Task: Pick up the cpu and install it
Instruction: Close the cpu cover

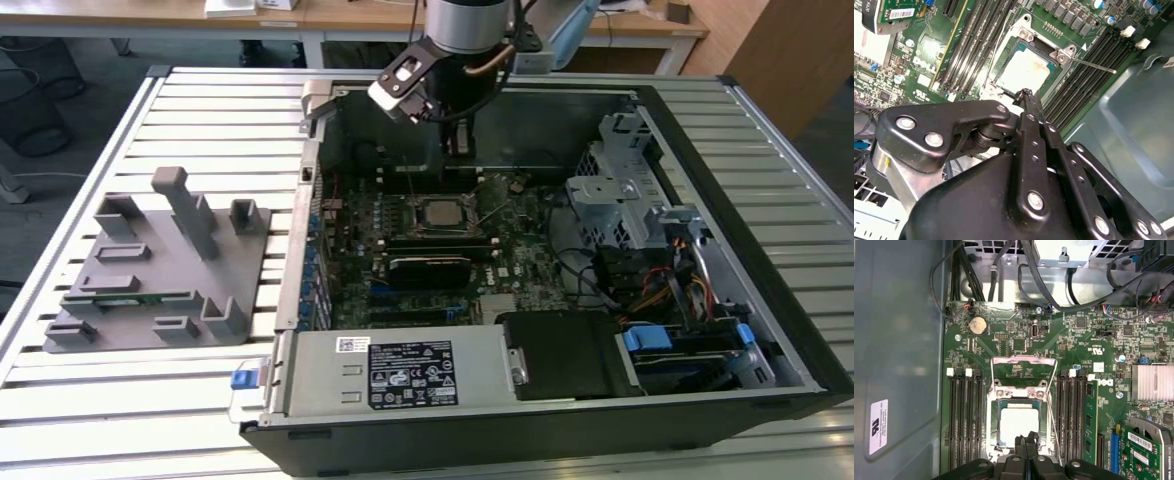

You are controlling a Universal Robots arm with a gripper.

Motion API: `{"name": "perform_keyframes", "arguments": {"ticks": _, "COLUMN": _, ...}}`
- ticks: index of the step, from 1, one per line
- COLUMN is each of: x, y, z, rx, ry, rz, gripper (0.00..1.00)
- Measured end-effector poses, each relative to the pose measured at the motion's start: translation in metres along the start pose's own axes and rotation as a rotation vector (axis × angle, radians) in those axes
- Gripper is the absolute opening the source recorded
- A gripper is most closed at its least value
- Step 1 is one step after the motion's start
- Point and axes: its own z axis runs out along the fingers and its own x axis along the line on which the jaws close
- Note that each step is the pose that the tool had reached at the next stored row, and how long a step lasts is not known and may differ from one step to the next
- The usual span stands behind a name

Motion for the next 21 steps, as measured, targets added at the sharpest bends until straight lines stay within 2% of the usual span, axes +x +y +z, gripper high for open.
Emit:
{"name": "perform_keyframes", "arguments": {"ticks": 8, "x": -0.0001, "y": 0.0001, "z": -0.0057, "rx": 0.0, "ry": 0.0, "rz": 0.0, "gripper": 0.11}}
{"name": "perform_keyframes", "arguments": {"ticks": 13, "x": -0.0002, "y": 0.0001, "z": -0.006, "rx": 0.0, "ry": 0.0001, "rz": 0.0, "gripper": 0.11}}
{"name": "perform_keyframes", "arguments": {"ticks": 18, "x": -0.0007, "y": 0.0092, "z": -0.0059, "rx": 0.0, "ry": 0.0, "rz": 0.0, "gripper": 0.11}}
{"name": "perform_keyframes", "arguments": {"ticks": 21, "x": -0.0041, "y": 0.0092, "z": -0.0058, "rx": 0.0, "ry": 0.0, "rz": 0.0, "gripper": 0.11}}
